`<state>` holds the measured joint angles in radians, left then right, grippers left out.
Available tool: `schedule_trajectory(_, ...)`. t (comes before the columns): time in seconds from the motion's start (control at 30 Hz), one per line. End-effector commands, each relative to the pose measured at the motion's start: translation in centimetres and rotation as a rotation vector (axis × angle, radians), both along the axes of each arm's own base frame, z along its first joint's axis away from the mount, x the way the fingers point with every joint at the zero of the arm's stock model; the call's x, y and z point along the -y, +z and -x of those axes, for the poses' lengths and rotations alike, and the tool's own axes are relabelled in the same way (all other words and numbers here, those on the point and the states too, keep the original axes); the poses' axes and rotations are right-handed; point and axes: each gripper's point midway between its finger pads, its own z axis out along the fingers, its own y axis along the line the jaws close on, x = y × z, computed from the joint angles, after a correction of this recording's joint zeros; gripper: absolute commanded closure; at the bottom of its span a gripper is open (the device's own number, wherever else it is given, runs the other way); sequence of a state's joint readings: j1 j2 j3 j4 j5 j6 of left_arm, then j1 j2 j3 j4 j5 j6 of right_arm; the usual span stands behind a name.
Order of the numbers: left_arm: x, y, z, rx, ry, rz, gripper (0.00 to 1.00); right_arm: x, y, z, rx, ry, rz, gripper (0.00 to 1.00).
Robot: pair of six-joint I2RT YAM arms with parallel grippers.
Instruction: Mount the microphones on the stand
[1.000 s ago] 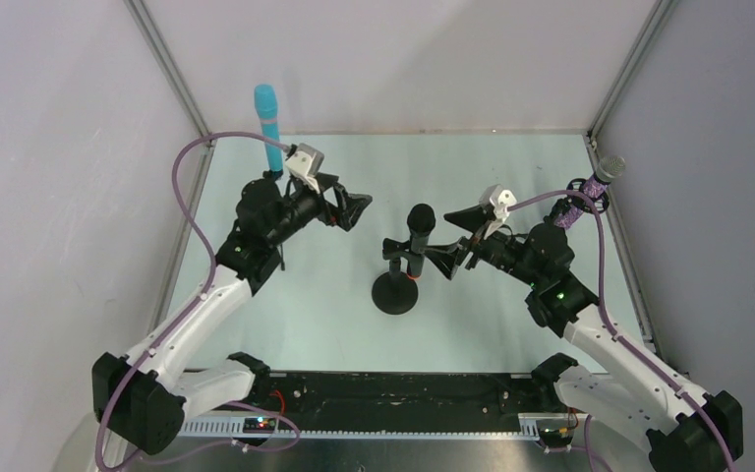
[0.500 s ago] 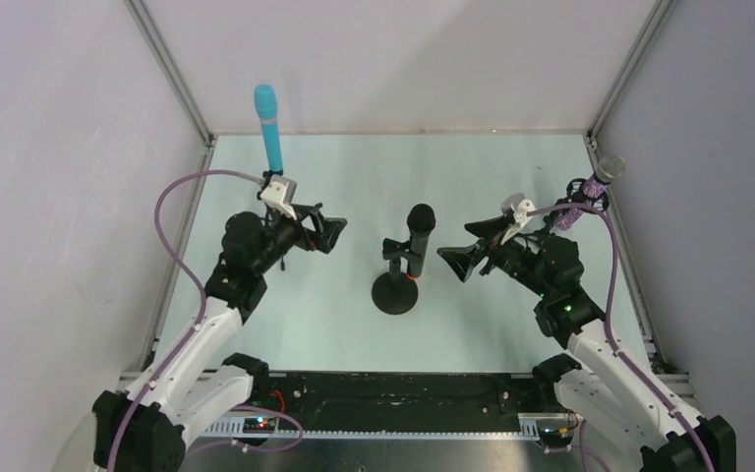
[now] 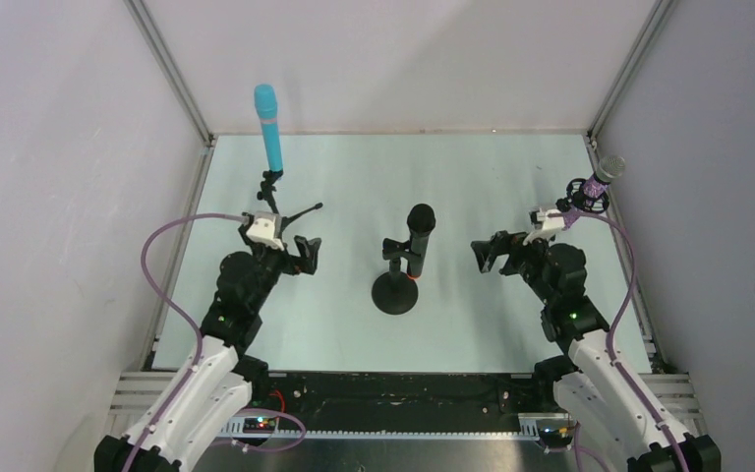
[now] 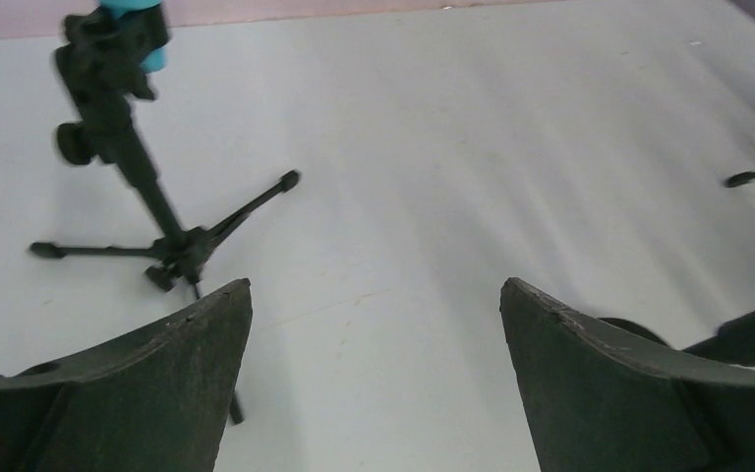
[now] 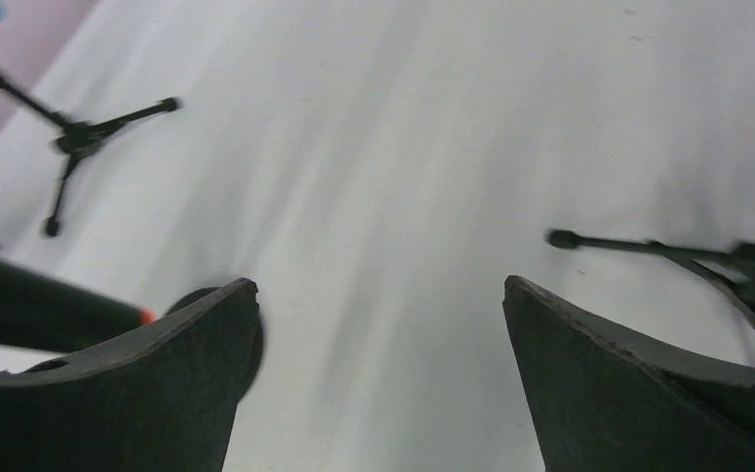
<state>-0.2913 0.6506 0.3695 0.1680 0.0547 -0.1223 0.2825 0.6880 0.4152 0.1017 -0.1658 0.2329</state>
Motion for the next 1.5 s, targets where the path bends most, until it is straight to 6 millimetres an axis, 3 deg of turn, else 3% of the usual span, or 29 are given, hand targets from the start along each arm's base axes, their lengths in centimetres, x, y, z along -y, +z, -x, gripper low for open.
schedule_trajectory(0.0, -4.0, 0.5, -0.4, 0.087, 0.186, -0.097, 0.0, 3.7, -1.5, -0.8, 0.002, -0.184, 0.053, 0.01)
schedule_trajectory(0.17, -6.4, -1.7, -0.3, 0.085, 0.301, -0.151, 0.0, 6.4, -2.2, -1.6, 0.073, -0.3, 0.159, 0.01)
schedule_trajectory(0.33, -9.4, -3.3, -0.4, 0.127, 0.474, -0.171, 0.0, 8.8, -4.9, -2.1, 0.114, -0.403, 0.264, 0.01)
schedule_trajectory(0.43, -9.5, -4.3, -0.5, 0.17, 0.477, -0.181, 0.0, 9.6, -6.8, -1.9, 0.124, -0.435, 0.301, 0.01)
schedule_trajectory(0.57, -9.2, -4.3, -0.9, 0.205, 0.457, -0.208, 0.0, 9.6, -6.6, -3.0, 0.164, -0.439, 0.33, 0.0)
schedule_trajectory(0.77, -10.4, -4.0, -1.3, 0.261, 0.5, -0.166, 0.0, 9.7, -5.8, -4.9, 0.21, -0.447, 0.261, 0.01)
schedule_trajectory(0.93, -11.3, -3.2, -2.7, 0.262, 0.499, -0.194, 0.0, 10.7, -6.5, -6.9, 0.125, -0.454, 0.268, 0.01)
schedule_trajectory(1.0, -11.4, -3.9, -3.3, 0.252, 0.475, -0.21, 0.0, 11.0, -6.5, -7.7, 0.094, -0.44, 0.239, 0.0)
schedule_trajectory(1.17, -13.6, -4.9, -4.7, 0.23, 0.569, -0.159, 0.0, 13.3, -7.5, -7.4, 0.152, -0.474, 0.178, 0.01)
schedule_trajectory(1.23, -14.4, -5.6, -5.3, 0.16, 0.61, -0.153, 0.0, 13.1, -7.4, -7.2, 0.203, -0.451, 0.149, 0.01)
schedule_trajectory(1.47, -14.6, -5.6, -5.7, 0.147, 0.625, -0.145, 0.0, 13.7, -8.5, -8.6, 0.09, -0.474, 0.154, 0.01)
